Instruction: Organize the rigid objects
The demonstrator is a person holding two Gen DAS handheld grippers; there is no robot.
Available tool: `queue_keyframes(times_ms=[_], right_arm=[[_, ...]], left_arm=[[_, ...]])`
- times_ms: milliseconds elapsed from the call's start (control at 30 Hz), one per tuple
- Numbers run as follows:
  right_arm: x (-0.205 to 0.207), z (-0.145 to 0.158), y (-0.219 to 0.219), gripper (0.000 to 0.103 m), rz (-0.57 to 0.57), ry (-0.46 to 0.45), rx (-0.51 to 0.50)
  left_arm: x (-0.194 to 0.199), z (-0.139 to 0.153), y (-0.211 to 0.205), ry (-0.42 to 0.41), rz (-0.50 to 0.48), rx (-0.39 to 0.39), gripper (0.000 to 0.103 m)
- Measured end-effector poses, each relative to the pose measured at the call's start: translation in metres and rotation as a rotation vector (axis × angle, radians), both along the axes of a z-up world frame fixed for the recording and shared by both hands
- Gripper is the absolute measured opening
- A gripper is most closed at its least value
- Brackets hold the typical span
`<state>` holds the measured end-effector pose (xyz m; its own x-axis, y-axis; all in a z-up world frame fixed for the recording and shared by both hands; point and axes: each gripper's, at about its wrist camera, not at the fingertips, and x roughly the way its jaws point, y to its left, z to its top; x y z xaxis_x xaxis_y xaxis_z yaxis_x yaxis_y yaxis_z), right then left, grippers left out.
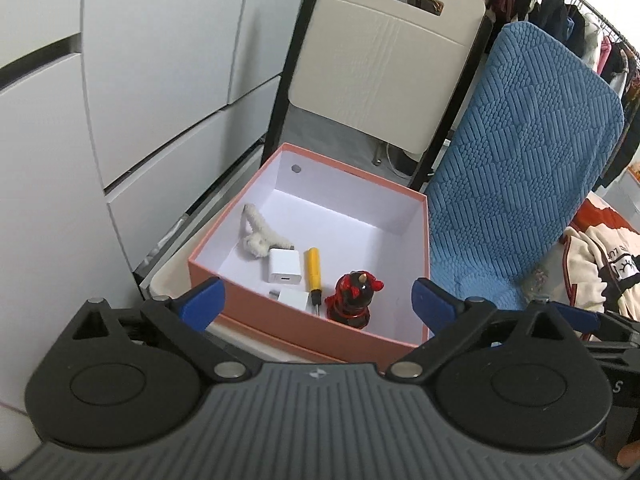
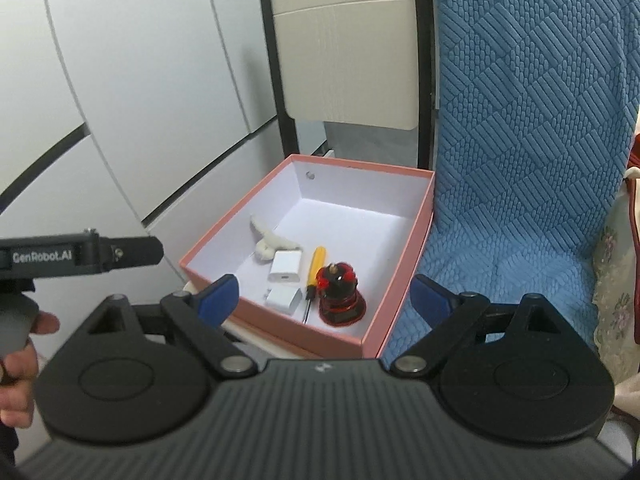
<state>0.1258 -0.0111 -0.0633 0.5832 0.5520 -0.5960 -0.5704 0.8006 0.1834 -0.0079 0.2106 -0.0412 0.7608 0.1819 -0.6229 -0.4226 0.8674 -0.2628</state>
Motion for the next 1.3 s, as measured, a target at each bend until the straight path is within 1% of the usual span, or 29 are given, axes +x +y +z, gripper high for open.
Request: queue_keyframes(times_ms=[233,367,533,700,867,1033,1300], right_arm=[[-0.014,0.000,-0.018,0.094,-0.012,-0.007,0.001],[-0.019,0.002,-0.027,0.094,-0.023,-0.017,0.013],[-0.022,0.000,-0.032,0.094,-0.039,-0.027,0.020],[-0.025,-0.003,-0.036,0.094,-0.054,-0.028,0.028],[-0.028,-0.004,-0.035,0.094,-0.048,-0.044,0.024],[-0.034,-0.001,-0.036,0.094,-0.035,-0.067,0.010],[-0.034,-0.002,-0.047,0.094,-0.051,-0.057,0.008]], left_arm=[[-0.014,-0.002,-0.022,-0.006,-0.002,0.000,0.101],[-0.018,0.001,-0.031,-0.019,-0.023,0.004,0.101],[-0.019,0.003,-0.041,-0.017,-0.038,0.035,0.102],[-0.022,0.002,-0.040,-0.022,-0.041,0.026,0.102],[-0.028,0.001,-0.041,-0.040,-0.041,0.042,0.102],[-0.031,-0.003,-0.044,-0.046,-0.039,0.021,0.102],[-0.032,-0.006,-0.055,-0.042,-0.058,0.022,0.102]])
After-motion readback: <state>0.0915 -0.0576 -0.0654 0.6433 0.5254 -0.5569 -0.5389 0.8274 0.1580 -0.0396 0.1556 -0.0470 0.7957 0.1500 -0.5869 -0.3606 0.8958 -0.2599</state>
